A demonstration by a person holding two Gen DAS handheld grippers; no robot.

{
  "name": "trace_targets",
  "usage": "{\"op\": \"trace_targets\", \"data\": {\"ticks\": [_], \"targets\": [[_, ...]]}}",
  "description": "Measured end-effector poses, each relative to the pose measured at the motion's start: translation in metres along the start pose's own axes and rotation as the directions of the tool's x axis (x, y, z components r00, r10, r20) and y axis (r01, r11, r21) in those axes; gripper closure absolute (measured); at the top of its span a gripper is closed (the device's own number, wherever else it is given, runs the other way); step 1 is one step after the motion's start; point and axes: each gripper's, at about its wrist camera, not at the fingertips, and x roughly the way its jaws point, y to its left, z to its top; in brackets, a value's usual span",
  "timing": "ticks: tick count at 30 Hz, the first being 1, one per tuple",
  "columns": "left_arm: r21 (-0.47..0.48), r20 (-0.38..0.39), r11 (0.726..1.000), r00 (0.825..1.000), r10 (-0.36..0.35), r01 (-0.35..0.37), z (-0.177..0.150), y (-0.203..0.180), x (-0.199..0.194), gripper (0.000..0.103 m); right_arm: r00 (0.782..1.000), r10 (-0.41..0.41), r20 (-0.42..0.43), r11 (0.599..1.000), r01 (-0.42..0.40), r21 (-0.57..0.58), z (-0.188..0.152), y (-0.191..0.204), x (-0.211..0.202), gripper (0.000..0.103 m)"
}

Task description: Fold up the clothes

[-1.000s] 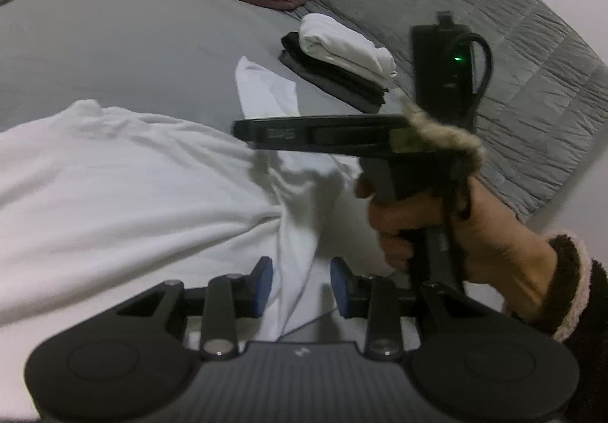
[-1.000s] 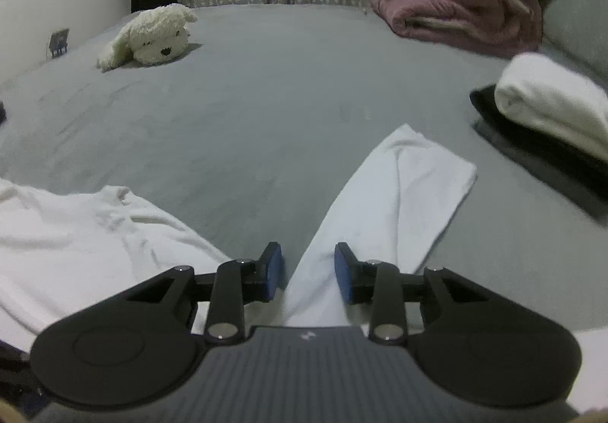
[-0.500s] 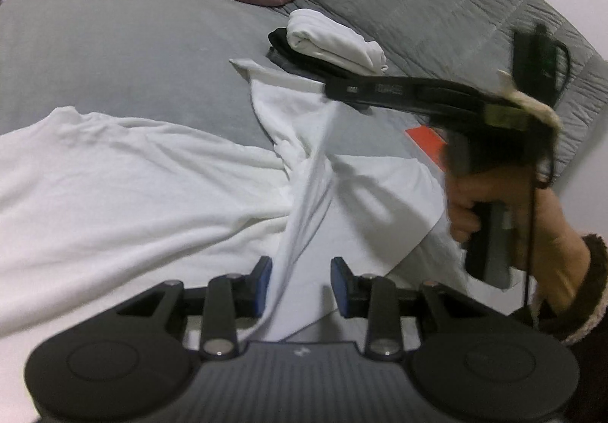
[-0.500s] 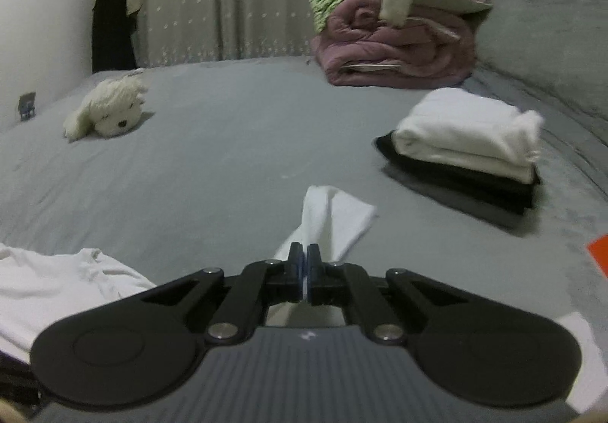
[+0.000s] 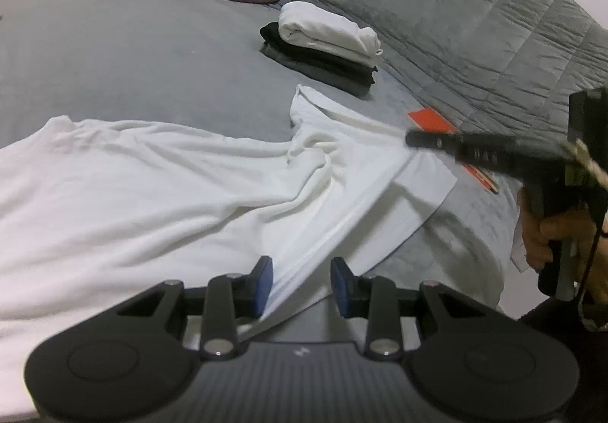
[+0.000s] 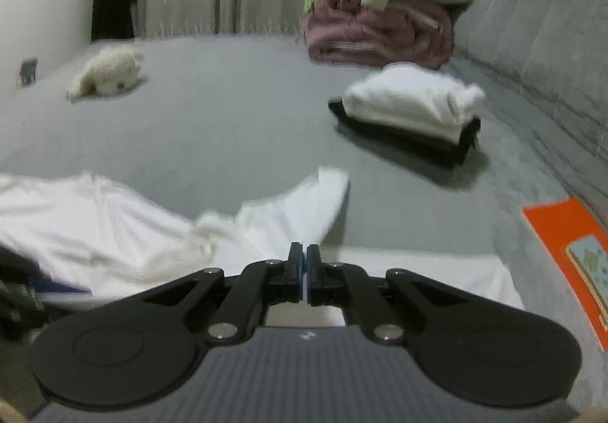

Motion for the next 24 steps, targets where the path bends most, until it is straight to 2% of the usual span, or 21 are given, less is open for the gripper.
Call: {"op": "trace_targets", "data": {"ticks": [4,5,7,10,11,12,16,20,23,24], "targets": [[0.017,-0.016,1.000,1.000,0.015,-0.015,0.002,-0.002,0.002,0.070,0.987,-0.028,-0.155,1.000,0.030,0.008,-0.013,-0.008,0.024,0.103],[0.021,-0.018,1.000,1.000,0.018,-0.017,0.002,-0.003,0.002,0.070,0.985,-0.025,-0.169,0.999,0.031,0.032,-0.014,-0.012,0.028,0.103],[0.020,-0.018,1.000,1.000,0.018,-0.018,0.001,-0.003,0.001,0.070,0.989,-0.005,-0.145,0.996,0.018,0.090,-0.010,-0.021,0.031,0.101],[0.014,-0.016,1.000,1.000,0.013,-0.013,0.000,-0.002,0.001,0.070,0.997,0.010,-0.074,0.984,0.003,0.178,-0.001,-0.032,0.035,0.077],[0.013,-0.014,1.000,1.000,0.011,-0.011,0.000,-0.002,0.001,0.070,0.998,0.020,-0.056,0.979,-0.008,0.202,0.003,-0.034,0.039,0.061],[0.012,-0.013,1.000,1.000,0.008,-0.008,0.000,-0.002,0.001,0.069,0.999,0.029,-0.038,0.974,-0.020,0.226,0.007,-0.036,0.044,0.058],[0.005,-0.012,1.000,1.000,0.000,0.001,0.000,-0.001,0.003,0.069,0.999,0.038,0.002,0.960,-0.037,0.277,0.019,-0.037,0.069,0.058],[-0.006,-0.013,1.000,1.000,-0.013,0.013,0.001,0.002,0.003,0.069,0.999,-0.009,-0.032,0.966,0.017,0.256,0.024,-0.032,0.104,0.058],[-0.003,-0.013,1.000,1.000,-0.020,0.020,0.000,0.003,0.003,0.068,0.998,-0.062,-0.005,0.978,0.062,0.200,0.026,-0.022,0.118,0.058],[0.001,-0.012,1.000,1.000,-0.021,0.021,0.000,0.003,0.003,0.068,0.997,-0.083,0.005,0.980,0.081,0.180,0.026,-0.019,0.121,0.065]]}}
